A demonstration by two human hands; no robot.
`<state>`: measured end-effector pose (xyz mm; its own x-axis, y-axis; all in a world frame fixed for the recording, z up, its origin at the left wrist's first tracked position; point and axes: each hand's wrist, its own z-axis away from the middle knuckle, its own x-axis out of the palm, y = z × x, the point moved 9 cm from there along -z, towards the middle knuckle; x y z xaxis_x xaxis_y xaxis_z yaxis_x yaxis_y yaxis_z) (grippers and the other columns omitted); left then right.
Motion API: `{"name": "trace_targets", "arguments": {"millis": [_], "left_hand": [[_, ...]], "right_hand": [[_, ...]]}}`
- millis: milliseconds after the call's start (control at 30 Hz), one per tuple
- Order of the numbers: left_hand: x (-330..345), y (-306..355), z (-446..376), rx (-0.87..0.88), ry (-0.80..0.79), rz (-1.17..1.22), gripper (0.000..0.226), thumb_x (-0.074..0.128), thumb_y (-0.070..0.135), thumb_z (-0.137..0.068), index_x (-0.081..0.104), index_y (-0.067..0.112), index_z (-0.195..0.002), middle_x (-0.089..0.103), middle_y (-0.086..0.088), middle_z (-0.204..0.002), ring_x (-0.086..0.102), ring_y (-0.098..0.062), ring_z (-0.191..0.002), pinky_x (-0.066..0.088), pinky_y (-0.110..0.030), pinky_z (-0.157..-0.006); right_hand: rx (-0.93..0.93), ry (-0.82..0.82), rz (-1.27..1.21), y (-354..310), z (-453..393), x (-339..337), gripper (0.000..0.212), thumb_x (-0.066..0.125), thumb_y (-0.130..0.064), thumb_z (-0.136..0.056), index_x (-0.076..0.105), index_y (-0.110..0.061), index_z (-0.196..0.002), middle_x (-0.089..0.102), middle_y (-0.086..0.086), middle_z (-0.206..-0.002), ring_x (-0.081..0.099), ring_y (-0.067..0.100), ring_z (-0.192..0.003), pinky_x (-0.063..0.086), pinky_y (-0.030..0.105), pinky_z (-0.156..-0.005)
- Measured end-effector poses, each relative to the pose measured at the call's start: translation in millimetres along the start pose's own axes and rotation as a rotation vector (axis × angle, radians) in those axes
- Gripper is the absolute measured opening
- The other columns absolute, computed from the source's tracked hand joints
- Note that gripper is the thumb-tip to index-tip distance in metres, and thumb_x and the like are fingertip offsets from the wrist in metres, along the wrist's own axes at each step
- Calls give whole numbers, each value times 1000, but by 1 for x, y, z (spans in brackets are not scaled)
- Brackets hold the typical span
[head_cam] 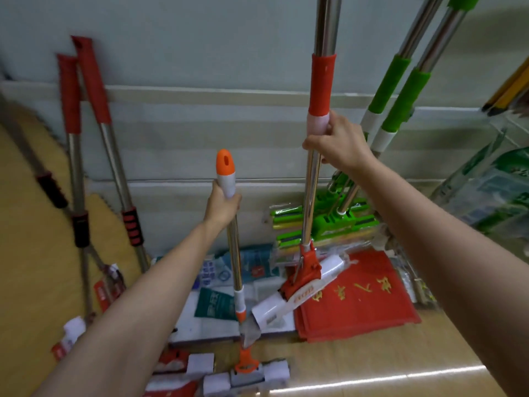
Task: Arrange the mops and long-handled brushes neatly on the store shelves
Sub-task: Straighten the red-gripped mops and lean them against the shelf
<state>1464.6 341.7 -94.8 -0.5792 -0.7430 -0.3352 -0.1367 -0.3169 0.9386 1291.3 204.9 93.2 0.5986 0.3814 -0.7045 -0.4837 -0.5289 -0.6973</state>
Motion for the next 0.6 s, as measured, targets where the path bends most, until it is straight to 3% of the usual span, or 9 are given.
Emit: {"name": "trace_targets", "arguments": {"millis": [100, 233, 333, 400, 467, 533, 600], "left_hand": [[-17, 6, 50, 10, 41, 18, 31, 53, 5, -77, 45, 0, -107, 50, -4, -65, 51, -22, -58, 43, -31, -58], [-41, 16, 130, 0, 100, -3, 18, 54, 2, -81, 47, 8, -97, 52, -4, -68, 50, -13, -58, 41, -25, -54], [-44, 18, 178, -34, 59, -2, 13, 54, 3, -83, 47, 9, -92, 51, -2, -67, 50, -15, -63, 41, -24, -56], [-40, 16, 204, -66, 18, -10, 13, 56, 5, -84, 51, 5, -96, 54, -5, -75, 53, -17, -69, 44, -26, -61], [-28, 13, 217, -96, -42, -45, 25, 58, 12, -85, 54, 1, -107, 58, -9, -89, 57, -21, -85, 46, -30, -76], [-17, 16, 229, -116, -86, -40, 34, 59, 16, -86, 51, 2, -116, 62, -13, -104, 59, -25, -99, 46, -33, -88], [-8, 25, 238, -121, -111, 8, 38, 59, 16, -87, 47, 5, -122, 62, -15, -112, 58, -24, -103, 47, -31, -89]], "right_hand": [[19, 7, -45, 3, 6, 0, 28, 66, -23, -71, 51, -20, -94, 59, 7, -90, 64, 33, -91, 54, 50, -82], [21, 15, -2, 1, 16, 0, 39, 64, -21, -75, 54, -13, -111, 58, 8, -96, 63, 34, -97, 53, 49, -86], [48, -20, -38, 1, 28, 8, 46, 65, -21, -78, 48, -12, -120, 60, 15, -113, 61, 36, -104, 52, 50, -89], [82, -104, 12, -1, 44, 18, 55, 68, -27, -80, 42, -10, -126, 57, 18, -121, 60, 37, -108, 51, 51, -91], [109, -188, 84, -7, 61, 26, 59, 68, -30, -82, 40, -3, -126, 56, 20, -123, 59, 37, -108, 52, 50, -89], [63, -269, 135, -21, 85, 34, 48, 65, -25, -84, 46, 2, -120, 59, 21, -115, 62, 37, -98, 56, 48, -79], [-31, -391, 187, -37, 112, 49, 32, 58, -15, -85, 55, 5, -111, 63, 22, -106, 65, 36, -88, 57, 46, -74]]}}
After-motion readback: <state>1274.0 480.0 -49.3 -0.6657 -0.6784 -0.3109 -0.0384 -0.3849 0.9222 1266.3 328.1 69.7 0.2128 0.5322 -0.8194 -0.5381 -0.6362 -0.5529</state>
